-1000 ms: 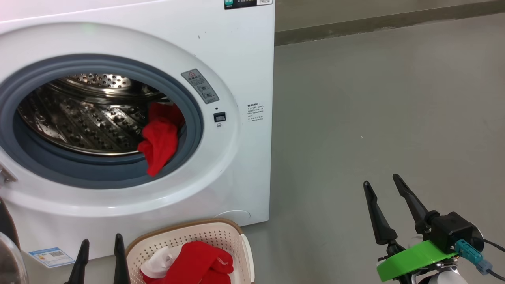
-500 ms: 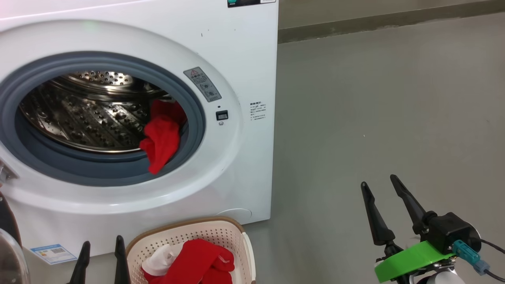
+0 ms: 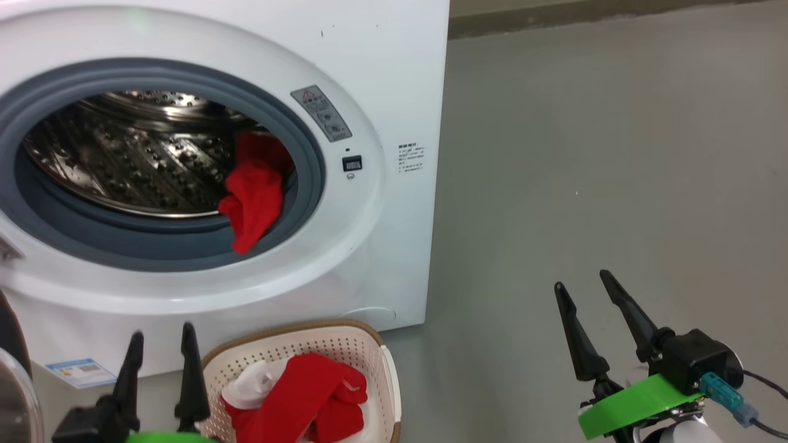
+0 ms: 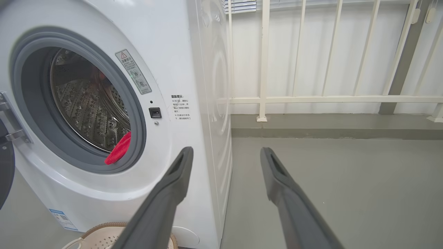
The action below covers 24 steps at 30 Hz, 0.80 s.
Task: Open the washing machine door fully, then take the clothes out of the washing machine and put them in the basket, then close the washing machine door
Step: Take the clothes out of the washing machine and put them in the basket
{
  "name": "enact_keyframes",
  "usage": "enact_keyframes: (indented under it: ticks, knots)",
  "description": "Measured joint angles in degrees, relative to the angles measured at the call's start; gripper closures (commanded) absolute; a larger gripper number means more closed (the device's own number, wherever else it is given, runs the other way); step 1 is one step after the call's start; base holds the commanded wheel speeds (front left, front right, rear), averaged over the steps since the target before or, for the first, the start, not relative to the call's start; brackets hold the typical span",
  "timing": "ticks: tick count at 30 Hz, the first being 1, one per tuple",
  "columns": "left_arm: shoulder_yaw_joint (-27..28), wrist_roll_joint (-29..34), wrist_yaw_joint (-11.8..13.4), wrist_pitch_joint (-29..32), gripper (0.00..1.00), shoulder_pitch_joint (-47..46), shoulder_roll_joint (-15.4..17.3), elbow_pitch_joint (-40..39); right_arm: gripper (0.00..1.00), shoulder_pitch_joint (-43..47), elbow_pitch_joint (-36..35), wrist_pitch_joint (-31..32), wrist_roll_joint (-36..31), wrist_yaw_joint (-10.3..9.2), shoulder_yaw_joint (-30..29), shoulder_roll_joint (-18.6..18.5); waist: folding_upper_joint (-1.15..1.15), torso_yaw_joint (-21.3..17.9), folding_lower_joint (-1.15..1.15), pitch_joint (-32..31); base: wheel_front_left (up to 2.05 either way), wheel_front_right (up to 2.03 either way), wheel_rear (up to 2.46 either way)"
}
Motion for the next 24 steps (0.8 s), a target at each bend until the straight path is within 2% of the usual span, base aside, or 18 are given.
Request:
enact_keyframes:
  ticks: [15,24]
  knots:
    - [1.09,2.64,-4.23,0.00,0.00,-21.57,-0.18,8.95,0.00,-7.05,-2.05,-0.01,-0.12,0.00,-0.40,-0.02,0.00,0.53,0.00,10.02,0.00,0.00,0.00]
    - [1.91,0.26,-5.75,-0.01,0.00,-37.86,-0.78,22.40,0.00,-11.27,-3.15,-0.01,-0.16,0.00,-0.30,-0.35,0.00,0.59,0.00,17.25,0.00,0.00,0.00]
